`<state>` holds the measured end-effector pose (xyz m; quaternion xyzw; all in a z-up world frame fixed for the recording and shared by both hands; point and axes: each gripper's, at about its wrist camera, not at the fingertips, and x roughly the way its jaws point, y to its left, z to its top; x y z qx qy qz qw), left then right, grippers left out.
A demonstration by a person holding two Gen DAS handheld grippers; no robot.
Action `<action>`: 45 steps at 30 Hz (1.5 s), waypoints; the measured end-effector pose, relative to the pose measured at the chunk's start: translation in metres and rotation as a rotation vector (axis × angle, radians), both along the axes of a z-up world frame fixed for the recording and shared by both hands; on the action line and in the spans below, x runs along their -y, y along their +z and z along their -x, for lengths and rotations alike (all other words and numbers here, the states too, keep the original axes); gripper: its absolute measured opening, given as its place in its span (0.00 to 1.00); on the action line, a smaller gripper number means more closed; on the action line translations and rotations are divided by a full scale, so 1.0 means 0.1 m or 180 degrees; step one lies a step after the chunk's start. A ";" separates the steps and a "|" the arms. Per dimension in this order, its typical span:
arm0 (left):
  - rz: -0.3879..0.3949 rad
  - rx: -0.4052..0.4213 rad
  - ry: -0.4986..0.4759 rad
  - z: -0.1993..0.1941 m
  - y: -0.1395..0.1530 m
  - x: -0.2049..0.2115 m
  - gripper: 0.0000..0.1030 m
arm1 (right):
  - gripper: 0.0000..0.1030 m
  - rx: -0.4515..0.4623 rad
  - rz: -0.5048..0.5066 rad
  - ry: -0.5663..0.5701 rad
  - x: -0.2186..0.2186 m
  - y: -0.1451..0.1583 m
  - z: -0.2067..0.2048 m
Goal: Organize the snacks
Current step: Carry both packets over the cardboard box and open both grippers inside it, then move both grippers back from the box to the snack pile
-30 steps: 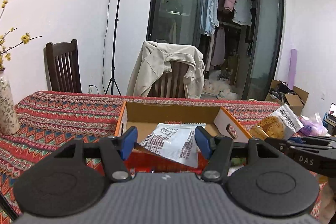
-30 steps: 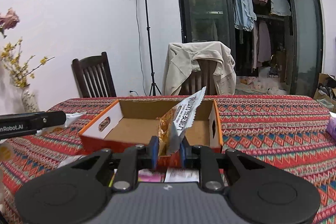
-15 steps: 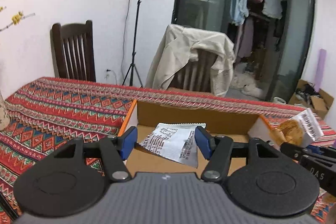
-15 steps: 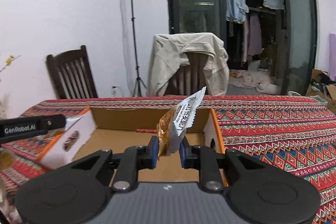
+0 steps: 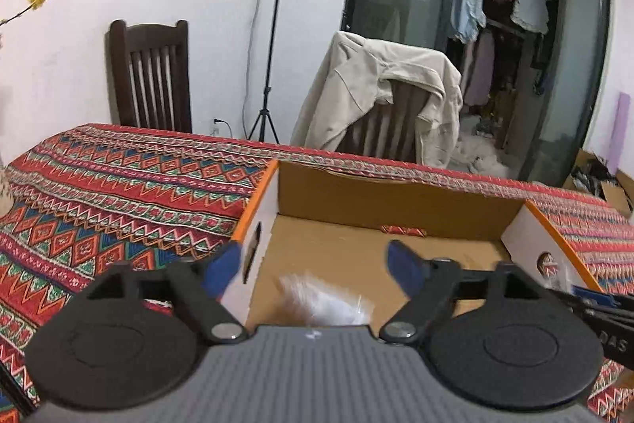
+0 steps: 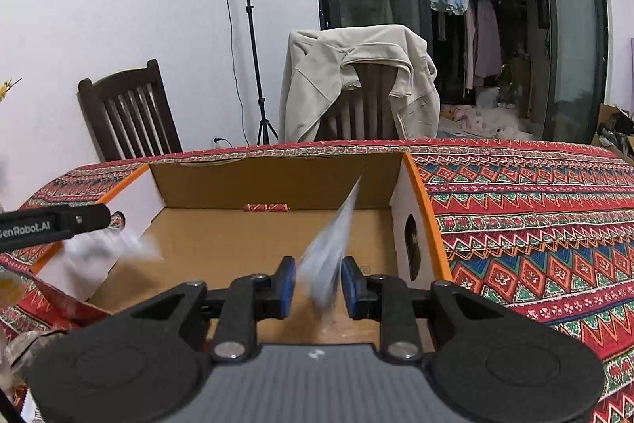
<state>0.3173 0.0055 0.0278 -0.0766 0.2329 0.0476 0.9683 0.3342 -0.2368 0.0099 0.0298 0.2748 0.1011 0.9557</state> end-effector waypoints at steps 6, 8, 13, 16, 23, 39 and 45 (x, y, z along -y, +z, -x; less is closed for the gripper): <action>0.0131 0.0095 0.0074 0.05 0.03 -0.06 1.00 | 0.96 0.0100 -0.0047 -0.0085 0.05 0.04 0.07; 0.0110 0.0082 0.0065 0.05 0.03 -0.05 1.00 | 0.97 0.0077 -0.0073 -0.0109 0.08 0.04 0.08; 0.0049 0.0064 0.0003 0.07 0.04 -0.01 1.00 | 0.97 0.0070 -0.0129 -0.0136 0.12 0.08 0.11; 0.0072 0.0061 -0.0029 0.10 0.09 0.01 1.00 | 0.97 0.0110 -0.0134 -0.0141 0.13 0.13 0.16; 0.0113 0.0226 -0.0054 0.43 0.41 0.04 1.00 | 0.99 0.0307 -0.0103 -0.0109 0.11 0.38 0.37; 0.0047 0.0169 -0.0163 1.42 0.57 -0.16 1.00 | 1.00 0.0415 -0.0045 0.0067 0.09 0.60 1.37; 0.0061 0.0112 -0.0184 1.78 0.39 -0.29 1.00 | 1.00 0.0371 -0.0055 0.0150 0.11 0.47 1.75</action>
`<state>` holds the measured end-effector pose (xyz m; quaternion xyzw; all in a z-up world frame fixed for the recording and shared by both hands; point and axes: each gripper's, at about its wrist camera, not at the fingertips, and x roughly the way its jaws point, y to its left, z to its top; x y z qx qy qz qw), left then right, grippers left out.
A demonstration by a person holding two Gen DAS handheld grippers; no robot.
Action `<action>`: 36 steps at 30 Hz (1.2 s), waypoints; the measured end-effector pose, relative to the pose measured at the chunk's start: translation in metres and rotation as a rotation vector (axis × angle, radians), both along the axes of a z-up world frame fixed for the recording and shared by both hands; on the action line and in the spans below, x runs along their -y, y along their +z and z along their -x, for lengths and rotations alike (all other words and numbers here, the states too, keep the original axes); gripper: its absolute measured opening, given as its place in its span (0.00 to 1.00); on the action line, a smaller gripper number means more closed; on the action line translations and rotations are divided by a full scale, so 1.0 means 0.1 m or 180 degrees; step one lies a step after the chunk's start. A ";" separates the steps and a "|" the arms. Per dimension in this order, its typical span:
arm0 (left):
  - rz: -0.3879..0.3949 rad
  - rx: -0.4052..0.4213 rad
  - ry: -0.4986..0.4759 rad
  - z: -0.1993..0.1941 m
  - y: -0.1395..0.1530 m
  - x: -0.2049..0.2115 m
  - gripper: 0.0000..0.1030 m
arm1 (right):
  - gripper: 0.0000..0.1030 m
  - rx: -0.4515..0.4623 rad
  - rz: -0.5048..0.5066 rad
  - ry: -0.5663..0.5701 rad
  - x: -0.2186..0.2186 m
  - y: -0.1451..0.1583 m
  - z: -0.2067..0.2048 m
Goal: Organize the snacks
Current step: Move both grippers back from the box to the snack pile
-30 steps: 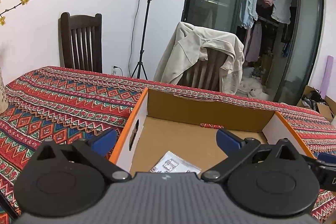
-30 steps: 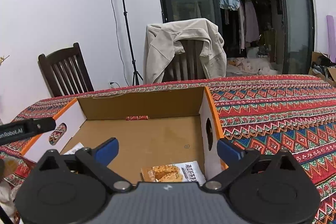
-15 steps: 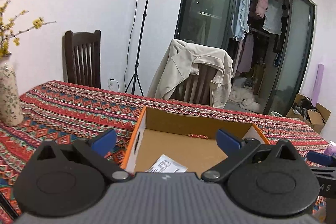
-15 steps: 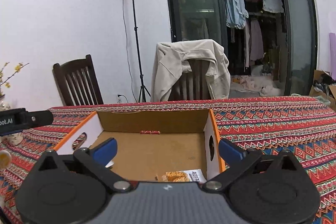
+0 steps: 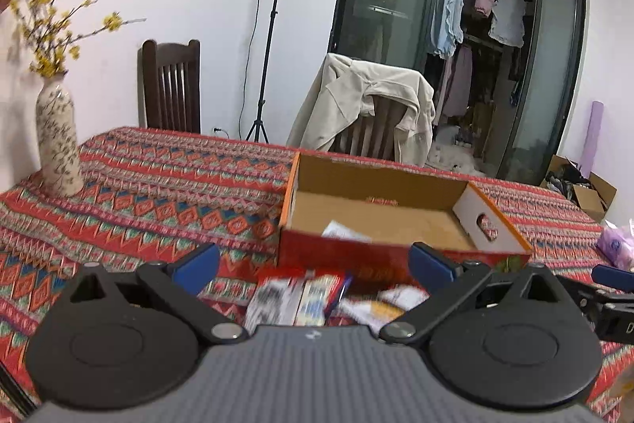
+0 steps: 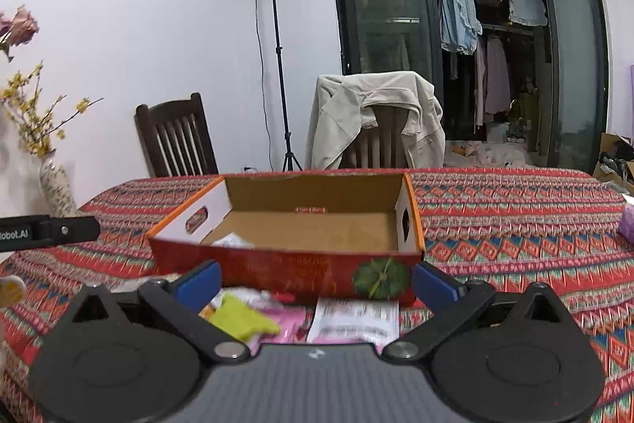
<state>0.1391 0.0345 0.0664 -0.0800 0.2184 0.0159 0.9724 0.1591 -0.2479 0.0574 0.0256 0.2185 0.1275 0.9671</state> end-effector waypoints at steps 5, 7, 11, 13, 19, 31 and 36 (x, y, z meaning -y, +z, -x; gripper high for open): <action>0.0013 -0.0065 0.0011 0.21 -0.19 -0.07 1.00 | 1.00 -0.0107 0.0009 0.0028 0.00 -0.16 0.19; 0.0008 -0.0097 0.0022 0.28 -0.26 -0.10 1.00 | 1.00 -0.0182 0.0007 0.0041 0.00 -0.24 0.25; 0.0013 -0.0154 0.0046 0.40 -0.40 -0.17 1.00 | 1.00 -0.0308 0.0043 0.0053 -0.02 -0.39 0.33; -0.0002 -0.0178 0.0052 0.45 -0.46 -0.21 1.00 | 1.00 -0.0366 0.0055 0.0054 -0.03 -0.45 0.36; 0.0047 -0.0297 0.0074 0.51 -0.55 -0.30 1.00 | 1.00 -0.0517 0.0084 0.0067 -0.05 -0.59 0.43; 0.0130 -0.0330 0.0036 0.55 -0.62 -0.35 1.00 | 1.00 -0.0754 0.0304 -0.0024 -0.26 -0.72 0.38; 0.0214 -0.0463 -0.0008 0.49 -0.69 -0.34 1.00 | 0.96 -0.0907 0.0432 -0.0079 -0.32 -0.83 0.42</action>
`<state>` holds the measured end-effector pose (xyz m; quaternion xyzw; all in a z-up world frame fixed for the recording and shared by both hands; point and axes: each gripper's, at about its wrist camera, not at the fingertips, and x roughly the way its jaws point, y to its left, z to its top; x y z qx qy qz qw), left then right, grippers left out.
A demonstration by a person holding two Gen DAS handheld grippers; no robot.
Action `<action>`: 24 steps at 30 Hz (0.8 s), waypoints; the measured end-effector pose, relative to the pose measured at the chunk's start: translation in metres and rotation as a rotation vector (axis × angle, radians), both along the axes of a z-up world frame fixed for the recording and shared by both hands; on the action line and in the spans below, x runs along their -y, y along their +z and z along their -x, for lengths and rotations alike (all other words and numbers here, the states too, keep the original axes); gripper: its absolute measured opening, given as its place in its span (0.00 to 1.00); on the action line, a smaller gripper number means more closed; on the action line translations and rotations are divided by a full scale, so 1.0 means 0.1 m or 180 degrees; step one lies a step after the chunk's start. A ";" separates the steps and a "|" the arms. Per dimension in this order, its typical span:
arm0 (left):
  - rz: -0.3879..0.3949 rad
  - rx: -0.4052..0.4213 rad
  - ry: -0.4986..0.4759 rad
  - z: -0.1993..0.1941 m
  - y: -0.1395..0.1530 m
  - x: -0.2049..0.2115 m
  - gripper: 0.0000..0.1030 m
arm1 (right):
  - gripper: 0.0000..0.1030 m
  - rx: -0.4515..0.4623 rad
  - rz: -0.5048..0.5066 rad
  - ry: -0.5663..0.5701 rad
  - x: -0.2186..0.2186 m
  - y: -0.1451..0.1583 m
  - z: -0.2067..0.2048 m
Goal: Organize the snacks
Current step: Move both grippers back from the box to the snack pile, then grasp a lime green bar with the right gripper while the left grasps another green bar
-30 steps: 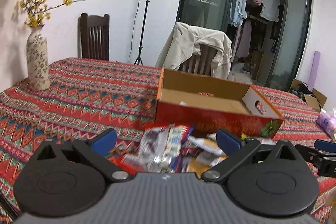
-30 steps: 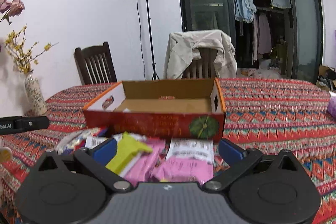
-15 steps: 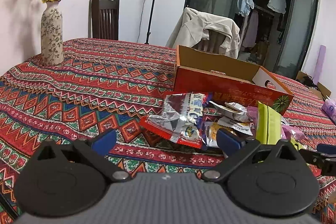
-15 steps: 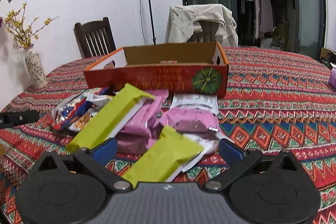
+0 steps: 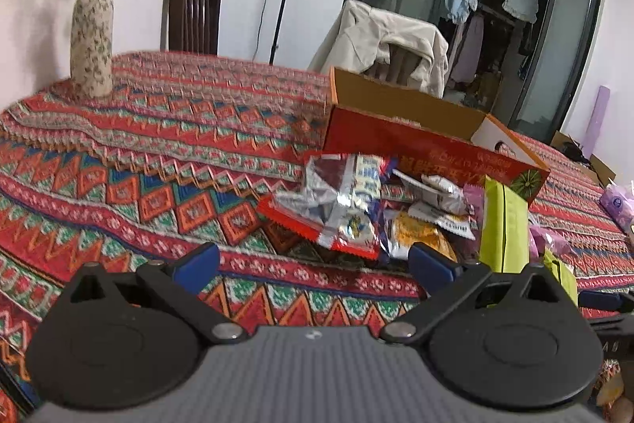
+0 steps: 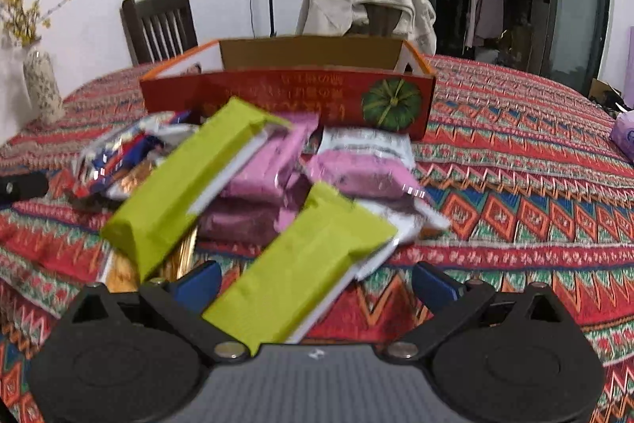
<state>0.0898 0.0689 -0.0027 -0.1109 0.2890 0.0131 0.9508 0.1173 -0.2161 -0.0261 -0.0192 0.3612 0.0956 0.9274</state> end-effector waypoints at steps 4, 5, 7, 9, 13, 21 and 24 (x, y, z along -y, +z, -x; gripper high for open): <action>0.0000 -0.0003 -0.0029 0.00 -0.03 0.04 1.00 | 0.85 0.0075 0.0111 0.0056 -0.02 0.01 0.11; 0.0012 -0.0019 -0.0035 0.00 -0.03 0.05 1.00 | 0.81 0.0075 0.0129 0.0077 -0.01 0.01 0.13; -0.0007 -0.0004 -0.0046 0.01 -0.03 0.07 1.00 | 0.72 0.0046 0.0098 0.0125 0.03 0.02 0.17; 0.0004 -0.0013 -0.0046 0.01 -0.03 0.08 1.00 | 0.64 0.0041 0.0114 0.0146 0.09 0.03 0.22; -0.0003 -0.0038 -0.0061 0.01 -0.04 0.13 1.00 | 0.52 0.0030 0.0081 0.0136 0.24 0.03 0.27; -0.0059 -0.0034 -0.0024 0.05 -0.02 0.22 1.00 | 0.35 0.0209 -0.0056 0.0064 0.41 0.05 0.36; -0.0041 -0.0054 -0.0005 0.07 -0.01 0.25 1.00 | 0.35 0.0305 -0.0147 0.0024 0.49 0.09 0.39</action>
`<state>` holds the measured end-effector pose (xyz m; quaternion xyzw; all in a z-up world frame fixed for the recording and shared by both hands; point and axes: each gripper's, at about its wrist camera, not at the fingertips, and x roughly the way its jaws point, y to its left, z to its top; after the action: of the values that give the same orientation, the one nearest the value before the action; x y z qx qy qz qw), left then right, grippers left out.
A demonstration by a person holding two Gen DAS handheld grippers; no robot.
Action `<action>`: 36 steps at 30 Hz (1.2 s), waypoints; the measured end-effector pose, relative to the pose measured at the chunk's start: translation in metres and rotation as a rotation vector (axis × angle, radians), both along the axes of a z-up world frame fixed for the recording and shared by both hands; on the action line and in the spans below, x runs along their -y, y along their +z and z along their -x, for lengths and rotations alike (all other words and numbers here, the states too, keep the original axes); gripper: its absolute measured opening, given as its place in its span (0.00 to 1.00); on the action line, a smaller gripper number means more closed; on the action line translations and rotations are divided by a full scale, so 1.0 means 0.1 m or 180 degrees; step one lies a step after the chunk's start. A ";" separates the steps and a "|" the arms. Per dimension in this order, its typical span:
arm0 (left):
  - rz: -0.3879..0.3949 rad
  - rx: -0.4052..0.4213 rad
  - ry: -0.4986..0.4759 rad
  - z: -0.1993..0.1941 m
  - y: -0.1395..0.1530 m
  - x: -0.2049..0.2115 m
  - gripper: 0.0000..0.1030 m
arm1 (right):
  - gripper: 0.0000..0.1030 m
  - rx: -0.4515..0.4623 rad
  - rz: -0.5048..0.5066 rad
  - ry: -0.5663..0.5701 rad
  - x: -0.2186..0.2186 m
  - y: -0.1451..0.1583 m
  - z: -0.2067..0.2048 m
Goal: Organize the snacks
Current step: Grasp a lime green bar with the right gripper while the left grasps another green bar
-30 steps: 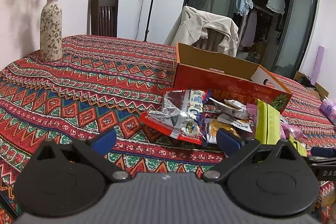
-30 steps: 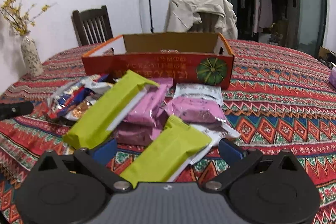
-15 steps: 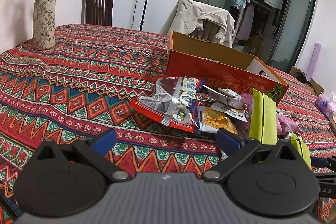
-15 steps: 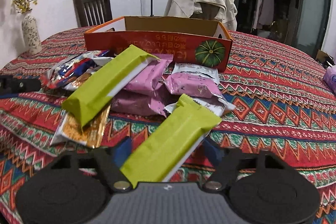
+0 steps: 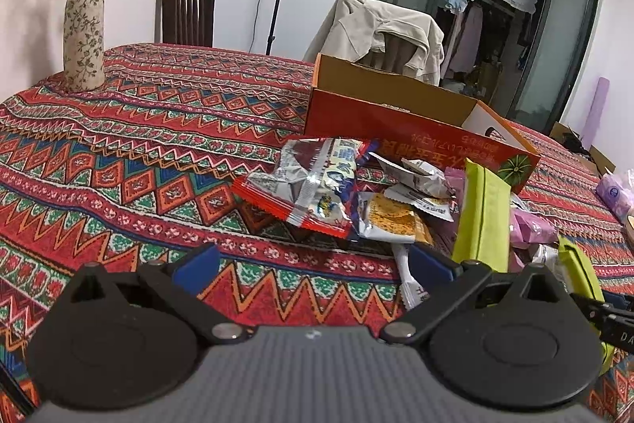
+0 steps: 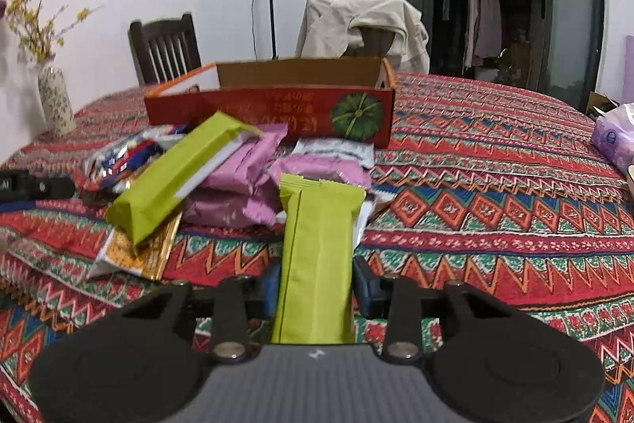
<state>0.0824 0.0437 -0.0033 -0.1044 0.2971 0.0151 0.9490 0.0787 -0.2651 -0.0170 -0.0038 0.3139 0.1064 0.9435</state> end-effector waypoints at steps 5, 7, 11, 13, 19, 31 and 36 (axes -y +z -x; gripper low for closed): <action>-0.0031 0.0036 -0.0019 0.03 0.07 0.13 1.00 | 0.35 0.0177 -0.0080 -0.0025 0.09 0.09 0.00; -0.0044 0.0050 -0.0064 0.03 0.10 0.21 1.00 | 0.35 0.0214 -0.0132 -0.0031 0.12 0.11 -0.02; -0.0084 0.0085 -0.0125 0.00 0.16 0.39 1.00 | 0.35 0.0322 -0.0197 -0.0031 0.17 0.16 -0.07; -0.0068 0.0091 -0.0184 -0.05 0.19 0.50 1.00 | 0.35 0.0355 -0.0238 -0.0032 0.19 0.19 -0.11; -0.0097 0.0032 -0.0304 -0.26 0.17 0.82 1.00 | 0.35 0.0450 -0.0261 0.0002 0.23 0.26 -0.19; -0.0241 -0.0108 -0.0441 -0.53 -0.08 1.18 1.00 | 0.35 0.0376 -0.0242 0.0048 0.23 0.20 -0.37; -0.0174 -0.0158 -0.0463 -0.59 -0.13 1.17 0.69 | 0.35 0.0348 -0.0209 0.0079 0.15 0.17 -0.42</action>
<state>0.1411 -0.0733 -0.0164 -0.0562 0.3268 -0.0432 0.9424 0.1205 -0.2799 -0.0001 0.0175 0.2582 0.1279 0.9574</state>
